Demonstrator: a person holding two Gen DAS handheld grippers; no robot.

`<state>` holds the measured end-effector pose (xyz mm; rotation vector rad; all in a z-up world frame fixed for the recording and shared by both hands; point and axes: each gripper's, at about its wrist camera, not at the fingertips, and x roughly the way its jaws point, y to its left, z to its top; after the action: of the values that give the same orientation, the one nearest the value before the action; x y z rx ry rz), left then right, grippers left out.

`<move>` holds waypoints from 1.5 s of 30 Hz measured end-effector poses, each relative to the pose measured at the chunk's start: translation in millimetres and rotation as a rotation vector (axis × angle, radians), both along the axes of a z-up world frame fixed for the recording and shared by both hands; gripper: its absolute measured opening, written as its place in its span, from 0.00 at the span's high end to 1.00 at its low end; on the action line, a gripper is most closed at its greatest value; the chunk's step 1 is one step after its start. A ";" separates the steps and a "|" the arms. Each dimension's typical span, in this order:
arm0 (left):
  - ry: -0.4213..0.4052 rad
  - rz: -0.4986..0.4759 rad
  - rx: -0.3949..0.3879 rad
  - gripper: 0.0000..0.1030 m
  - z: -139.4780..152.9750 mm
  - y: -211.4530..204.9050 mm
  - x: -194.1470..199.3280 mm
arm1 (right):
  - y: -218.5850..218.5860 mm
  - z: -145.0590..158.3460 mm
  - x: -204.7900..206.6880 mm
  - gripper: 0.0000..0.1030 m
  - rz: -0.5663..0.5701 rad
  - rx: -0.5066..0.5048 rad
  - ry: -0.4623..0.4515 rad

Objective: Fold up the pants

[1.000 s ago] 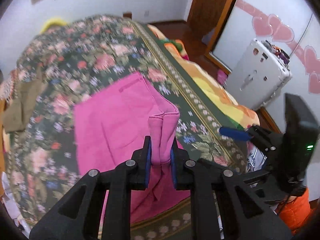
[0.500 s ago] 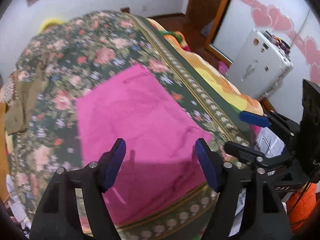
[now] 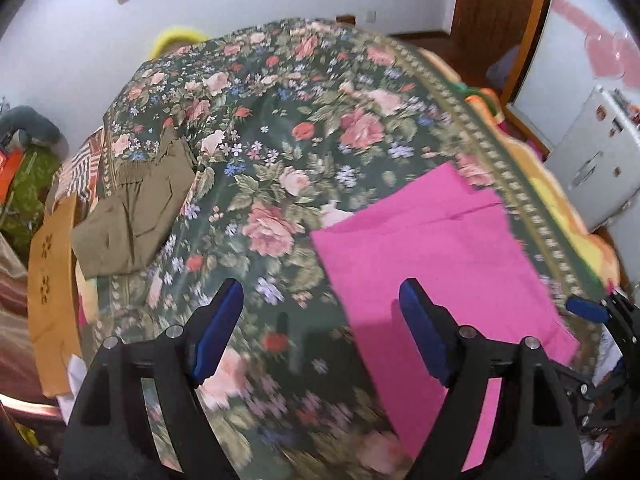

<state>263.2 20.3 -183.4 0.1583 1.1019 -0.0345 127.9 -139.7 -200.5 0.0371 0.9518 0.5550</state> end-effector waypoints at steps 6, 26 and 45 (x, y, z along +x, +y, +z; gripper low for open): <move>0.071 -0.082 0.007 0.22 -27.9 -13.8 44.6 | -19.7 -18.3 -0.9 0.27 -0.006 0.052 0.047; 0.096 -0.073 0.139 0.02 -90.1 37.9 39.3 | -27.7 -20.9 65.4 0.26 -0.006 -0.135 -0.026; 0.065 0.080 -0.002 0.02 -54.8 70.9 -83.6 | 11.7 8.1 6.3 0.24 0.068 -0.021 0.006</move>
<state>179.6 91.3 -238.1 0.1118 1.1722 0.0311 134.2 -128.0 -192.4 -0.0123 0.9669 0.6081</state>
